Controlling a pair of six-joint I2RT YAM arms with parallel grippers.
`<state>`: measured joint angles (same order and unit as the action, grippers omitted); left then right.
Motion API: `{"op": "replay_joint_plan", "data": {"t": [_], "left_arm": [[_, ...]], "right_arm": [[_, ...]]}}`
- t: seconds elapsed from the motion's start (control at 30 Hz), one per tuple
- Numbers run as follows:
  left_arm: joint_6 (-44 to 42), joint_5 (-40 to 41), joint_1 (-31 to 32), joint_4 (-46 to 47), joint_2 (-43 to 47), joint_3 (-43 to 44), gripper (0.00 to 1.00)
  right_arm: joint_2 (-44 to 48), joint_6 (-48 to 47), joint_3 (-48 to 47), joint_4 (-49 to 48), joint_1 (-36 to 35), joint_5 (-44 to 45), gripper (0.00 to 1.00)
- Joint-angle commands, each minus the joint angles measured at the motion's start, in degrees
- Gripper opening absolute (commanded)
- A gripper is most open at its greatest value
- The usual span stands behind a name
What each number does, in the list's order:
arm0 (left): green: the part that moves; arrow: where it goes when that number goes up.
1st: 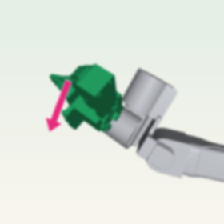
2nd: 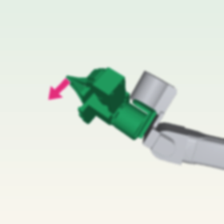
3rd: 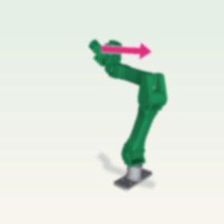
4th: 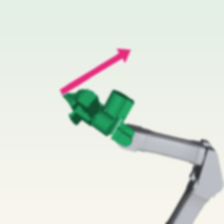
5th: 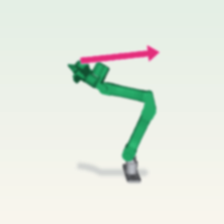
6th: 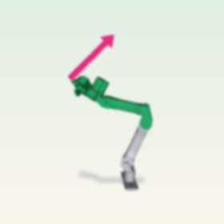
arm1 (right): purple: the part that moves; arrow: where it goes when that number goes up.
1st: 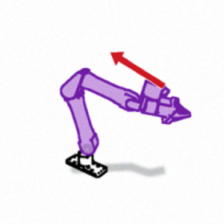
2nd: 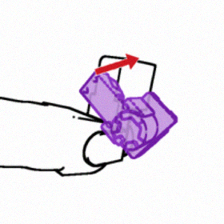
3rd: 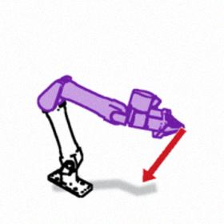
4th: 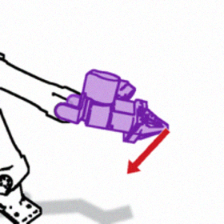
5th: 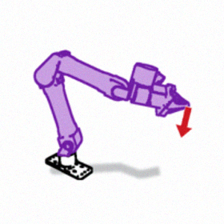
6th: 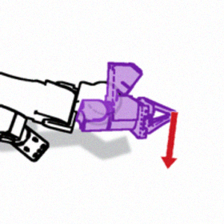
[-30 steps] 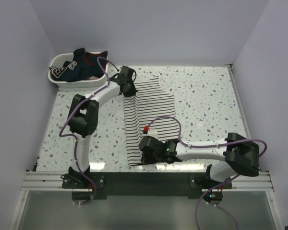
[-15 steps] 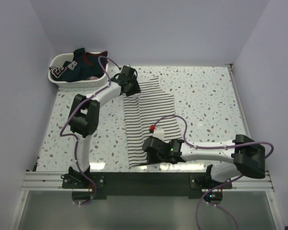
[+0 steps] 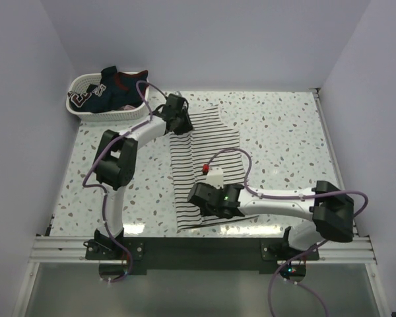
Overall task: Fold and stack the tank tops
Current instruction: Fold the tank top
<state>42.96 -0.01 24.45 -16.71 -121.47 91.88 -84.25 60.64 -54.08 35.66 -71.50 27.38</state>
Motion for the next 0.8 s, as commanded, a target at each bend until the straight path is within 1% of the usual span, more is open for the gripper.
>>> {"op": "replay_joint_plan", "data": {"t": [0.0,0.07,0.33,0.53,0.63,0.77], "left_arm": [[0.81,-1.48,0.16,3.87,0.54,-1.26,0.36],[0.63,-1.48,0.16,3.79,-0.26,-1.17,0.36],[-0.95,-0.78,-0.63,3.18,-2.45,-1.35,0.36],[-1.65,-1.39,-3.53,3.18,-2.02,-2.84,0.36],[-2.62,-1.75,-5.19,3.09,-2.28,-2.32,0.36],[-3.58,-2.36,-6.87,2.47,-2.28,-1.7,0.36]], "right_arm": [[-6.16,-3.06,-5.67,-0.77,0.14,2.16,0.42],[-8.47,-3.42,-8.04,-0.59,0.14,2.42,0.41],[-17.34,-3.6,-7.53,-4.72,-0.04,-1.87,0.38],[-22.01,-4.92,-11.48,-7.97,-1.09,-6.27,0.35],[-24.03,-5.36,-13.5,-11.13,-1.18,-8.91,0.35],[-25.97,-5.36,-17.01,-11.75,-1.18,-10.41,0.36]]}}
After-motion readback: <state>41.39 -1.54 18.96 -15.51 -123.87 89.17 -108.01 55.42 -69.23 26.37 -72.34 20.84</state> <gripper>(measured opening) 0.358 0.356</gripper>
